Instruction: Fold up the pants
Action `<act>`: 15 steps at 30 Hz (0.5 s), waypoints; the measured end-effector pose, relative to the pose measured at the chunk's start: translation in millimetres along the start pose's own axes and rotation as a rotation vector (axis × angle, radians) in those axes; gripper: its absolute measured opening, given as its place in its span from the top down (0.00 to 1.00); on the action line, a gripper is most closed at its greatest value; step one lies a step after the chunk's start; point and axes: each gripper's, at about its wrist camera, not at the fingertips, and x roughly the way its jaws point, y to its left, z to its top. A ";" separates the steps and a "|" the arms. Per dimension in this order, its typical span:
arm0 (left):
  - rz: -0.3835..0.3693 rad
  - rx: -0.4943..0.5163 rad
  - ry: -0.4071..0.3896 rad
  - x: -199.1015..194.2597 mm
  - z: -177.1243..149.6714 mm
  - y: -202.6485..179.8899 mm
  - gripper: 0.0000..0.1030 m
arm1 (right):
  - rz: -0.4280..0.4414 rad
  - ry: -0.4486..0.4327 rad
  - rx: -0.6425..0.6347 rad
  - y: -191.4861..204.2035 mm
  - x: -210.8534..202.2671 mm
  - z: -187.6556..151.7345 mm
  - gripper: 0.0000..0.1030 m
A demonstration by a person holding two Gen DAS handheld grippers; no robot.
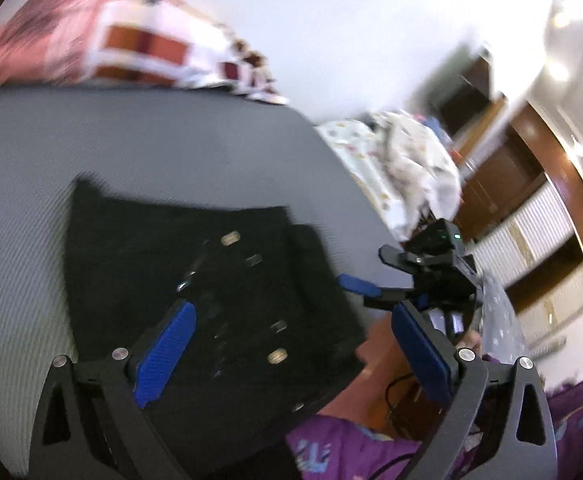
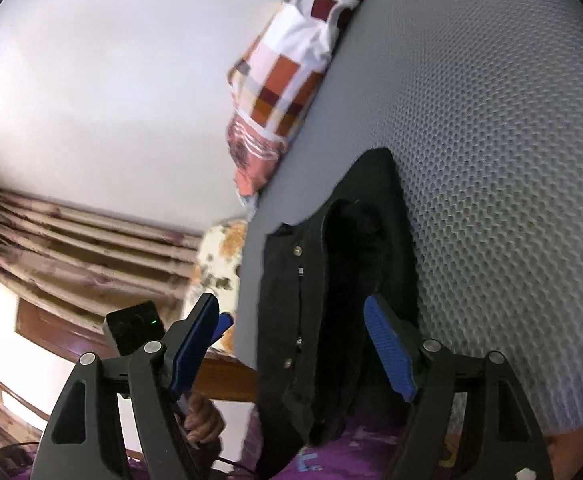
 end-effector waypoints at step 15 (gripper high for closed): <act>0.040 -0.161 0.004 -16.6 -41.8 42.2 0.05 | -0.303 0.112 -0.323 42.5 60.7 -12.1 0.89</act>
